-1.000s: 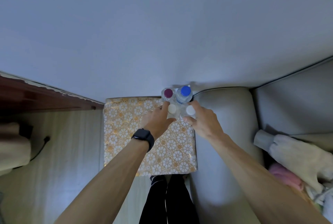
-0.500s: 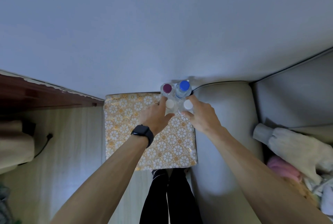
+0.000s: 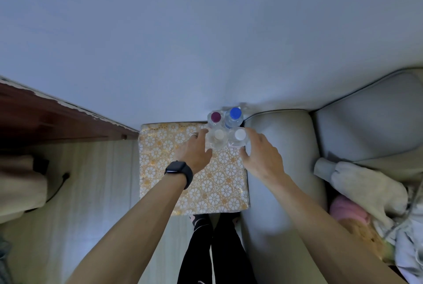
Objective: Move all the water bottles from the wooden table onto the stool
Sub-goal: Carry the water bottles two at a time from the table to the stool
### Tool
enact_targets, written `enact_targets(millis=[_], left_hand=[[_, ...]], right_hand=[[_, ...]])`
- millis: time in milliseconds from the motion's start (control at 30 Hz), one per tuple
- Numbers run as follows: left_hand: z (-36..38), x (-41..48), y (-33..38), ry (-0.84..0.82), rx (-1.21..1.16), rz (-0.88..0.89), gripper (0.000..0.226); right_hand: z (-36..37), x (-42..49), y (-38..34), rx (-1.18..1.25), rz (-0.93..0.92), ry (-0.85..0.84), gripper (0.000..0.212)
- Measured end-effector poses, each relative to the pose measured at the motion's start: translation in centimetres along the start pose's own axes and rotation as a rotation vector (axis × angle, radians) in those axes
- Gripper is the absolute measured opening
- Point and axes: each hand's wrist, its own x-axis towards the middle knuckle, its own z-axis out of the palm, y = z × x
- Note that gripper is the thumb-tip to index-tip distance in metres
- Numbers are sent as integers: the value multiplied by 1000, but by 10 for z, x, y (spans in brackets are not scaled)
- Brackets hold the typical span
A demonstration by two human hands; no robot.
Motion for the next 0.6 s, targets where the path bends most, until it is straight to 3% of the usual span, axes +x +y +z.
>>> enact_targets(millis=[267, 600], left_hand=[[-77, -76, -18, 81, -31, -5, 52], [-160, -228, -96, 359, -124, -191, 43]], right_hand=[[-53, -62, -58, -35, -115, -21, 38], [-103, -118, -214, -48, -564, -7, 29]])
